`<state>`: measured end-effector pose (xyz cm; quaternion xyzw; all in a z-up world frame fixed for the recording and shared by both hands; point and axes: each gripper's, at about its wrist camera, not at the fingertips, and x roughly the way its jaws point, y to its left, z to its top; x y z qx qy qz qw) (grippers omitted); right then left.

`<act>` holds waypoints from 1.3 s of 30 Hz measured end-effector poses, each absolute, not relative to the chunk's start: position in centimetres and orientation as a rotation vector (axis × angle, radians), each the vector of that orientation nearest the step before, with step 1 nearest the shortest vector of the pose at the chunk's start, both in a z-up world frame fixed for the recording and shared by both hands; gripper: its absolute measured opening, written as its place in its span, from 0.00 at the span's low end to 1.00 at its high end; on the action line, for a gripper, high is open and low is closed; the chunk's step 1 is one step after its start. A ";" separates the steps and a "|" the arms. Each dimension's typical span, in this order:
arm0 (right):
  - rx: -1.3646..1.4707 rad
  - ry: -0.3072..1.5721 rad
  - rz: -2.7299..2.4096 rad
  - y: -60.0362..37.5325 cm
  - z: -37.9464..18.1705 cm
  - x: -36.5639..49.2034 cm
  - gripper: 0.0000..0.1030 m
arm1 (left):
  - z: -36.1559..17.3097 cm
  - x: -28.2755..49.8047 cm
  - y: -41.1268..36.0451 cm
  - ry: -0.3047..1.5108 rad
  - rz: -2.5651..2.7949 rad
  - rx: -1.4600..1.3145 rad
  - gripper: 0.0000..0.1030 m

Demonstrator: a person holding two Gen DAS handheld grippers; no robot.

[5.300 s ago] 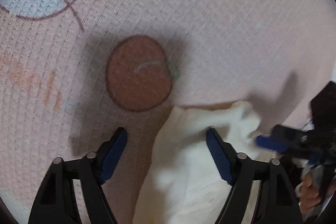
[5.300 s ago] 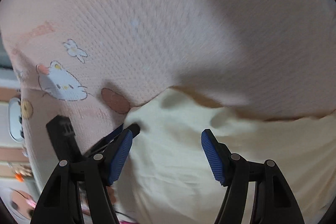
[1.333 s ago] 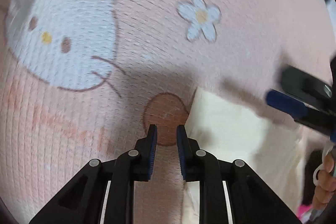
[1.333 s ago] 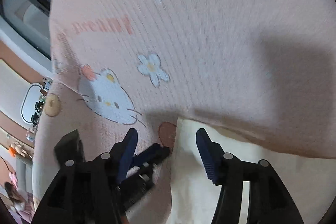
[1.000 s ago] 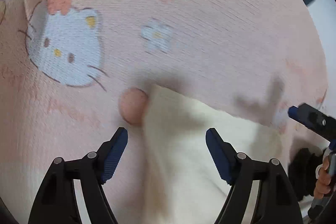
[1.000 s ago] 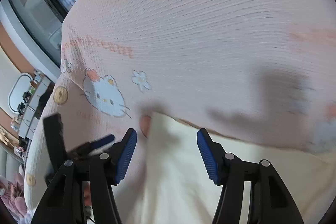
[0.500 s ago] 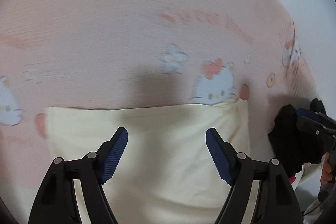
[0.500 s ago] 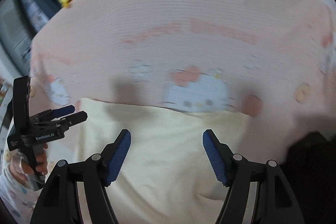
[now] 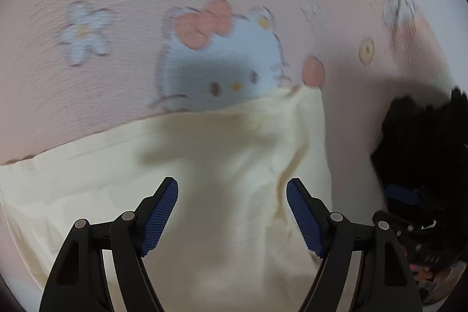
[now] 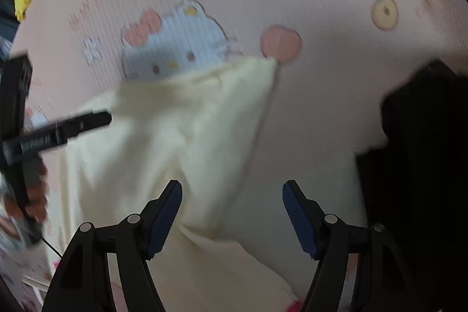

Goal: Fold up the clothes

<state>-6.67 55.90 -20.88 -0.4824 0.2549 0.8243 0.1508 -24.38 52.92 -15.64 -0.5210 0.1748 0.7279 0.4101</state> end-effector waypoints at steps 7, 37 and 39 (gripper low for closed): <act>-1.466 0.622 2.302 55.3 -23.9 -2.7 0.69 | -17.1 -19.7 57.4 0.528 1.682 -1.337 0.73; -1.672 0.569 2.374 54.2 -27.9 0.0 0.68 | -23.8 -14.2 59.6 0.750 1.550 -1.437 0.60; -1.668 0.572 2.402 54.0 -27.9 -0.3 0.68 | -23.6 -14.2 59.3 0.791 1.572 -1.380 0.43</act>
